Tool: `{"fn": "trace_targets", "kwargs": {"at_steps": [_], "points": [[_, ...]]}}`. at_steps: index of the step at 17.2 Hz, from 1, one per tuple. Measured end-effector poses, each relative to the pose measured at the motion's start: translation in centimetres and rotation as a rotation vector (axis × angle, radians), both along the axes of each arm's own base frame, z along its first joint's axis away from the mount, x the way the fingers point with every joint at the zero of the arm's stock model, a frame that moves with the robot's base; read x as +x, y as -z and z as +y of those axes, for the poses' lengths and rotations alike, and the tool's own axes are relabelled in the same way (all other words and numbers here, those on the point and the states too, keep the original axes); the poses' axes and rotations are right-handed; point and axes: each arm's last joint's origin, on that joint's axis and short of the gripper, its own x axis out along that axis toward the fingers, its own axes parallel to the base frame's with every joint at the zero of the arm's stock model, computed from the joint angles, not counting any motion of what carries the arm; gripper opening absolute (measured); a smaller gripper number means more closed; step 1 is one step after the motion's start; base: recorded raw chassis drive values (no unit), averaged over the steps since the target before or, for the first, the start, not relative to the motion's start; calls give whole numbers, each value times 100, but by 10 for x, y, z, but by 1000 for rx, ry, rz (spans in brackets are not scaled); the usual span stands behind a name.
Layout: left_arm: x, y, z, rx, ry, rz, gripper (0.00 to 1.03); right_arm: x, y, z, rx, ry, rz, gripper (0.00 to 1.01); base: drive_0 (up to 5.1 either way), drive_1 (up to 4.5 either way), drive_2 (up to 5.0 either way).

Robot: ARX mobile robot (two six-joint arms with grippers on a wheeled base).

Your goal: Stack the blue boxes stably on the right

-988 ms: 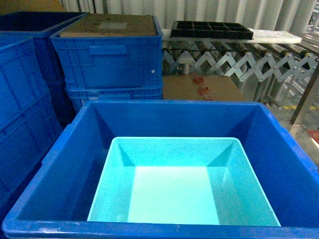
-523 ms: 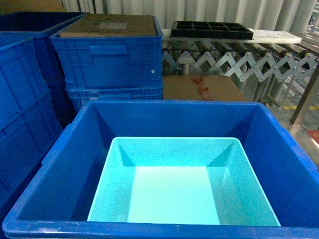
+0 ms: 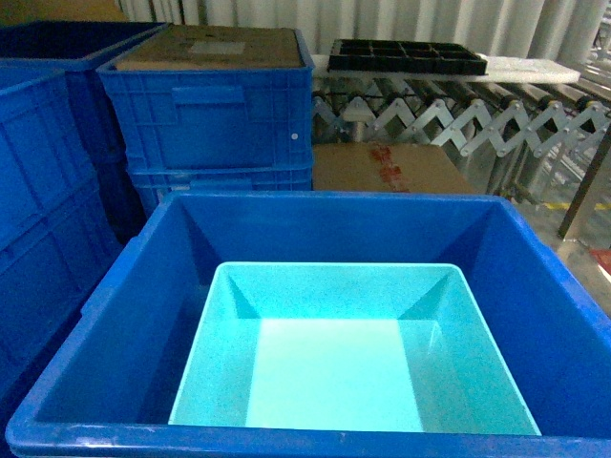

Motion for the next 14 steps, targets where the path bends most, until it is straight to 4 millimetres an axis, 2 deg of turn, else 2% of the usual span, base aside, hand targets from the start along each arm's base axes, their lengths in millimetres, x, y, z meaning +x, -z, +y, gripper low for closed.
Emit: {"fn": "trace_targets", "kwargs": {"at_steps": [1, 4, 5, 8, 9, 10, 11, 12, 14], "points": [[-5, 11, 2, 40, -1, 3, 76, -8, 17, -1, -21, 9, 20, 68, 0, 0, 0], [-16, 36, 5, 96, -8, 5, 66, -17, 38, -2, -41, 21, 19, 58, 0, 0, 0], [-23, 50, 8, 118, -12, -4, 58, -22, 50, -2, -54, 22, 12, 51, 0, 0, 0], [-44, 129, 14, 167, -10, 31, 20, -43, 126, -1, -72, 20, 62, 12, 0, 0, 0], [-48, 150, 21, 171, 2, 54, 9, -49, 143, -1, -76, 20, 73, 1, 0, 0, 0], [-61, 180, 25, 171, -14, 50, 2, -62, 167, -1, -77, 21, 66, 2, 0, 0, 0], [-78, 223, 24, 171, -4, 67, 2, -79, 205, -1, -78, 20, 81, 2, 0, 0, 0], [-88, 238, 24, 171, -5, 55, 2, -89, 220, -1, -77, 20, 73, 2, 0, 0, 0], [-94, 250, 24, 171, -5, 57, 2, -96, 231, -1, -78, 20, 79, 2, 0, 0, 0]]}}
